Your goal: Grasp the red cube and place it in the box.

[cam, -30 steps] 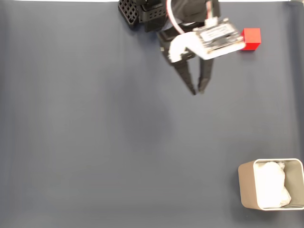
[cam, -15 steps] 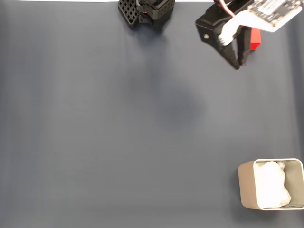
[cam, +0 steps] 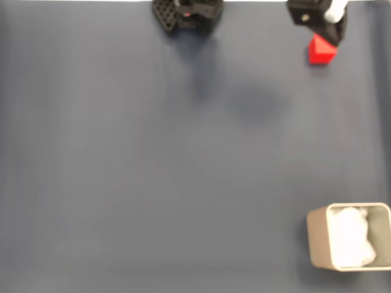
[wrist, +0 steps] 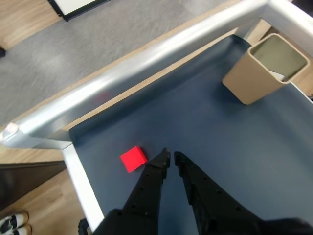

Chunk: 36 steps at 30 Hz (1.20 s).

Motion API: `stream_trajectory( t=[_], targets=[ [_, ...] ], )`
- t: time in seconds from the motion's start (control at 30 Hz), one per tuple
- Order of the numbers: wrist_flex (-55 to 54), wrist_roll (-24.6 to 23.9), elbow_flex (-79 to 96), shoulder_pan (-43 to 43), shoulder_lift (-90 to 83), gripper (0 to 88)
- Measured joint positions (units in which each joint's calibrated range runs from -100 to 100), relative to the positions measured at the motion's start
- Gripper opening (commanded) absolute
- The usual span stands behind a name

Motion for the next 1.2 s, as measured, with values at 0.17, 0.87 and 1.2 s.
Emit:
stream_trajectory(
  t=[0.17,0.87,1.2],
  targets=[
    [0.0,-0.3,0.8,-4.9,0.2,2.1],
    [0.0,3.7,10.8,-10.8,-2.0,16.2],
    [0.0,6.9,13.7,-10.8,-3.6,20.9]
  ],
)
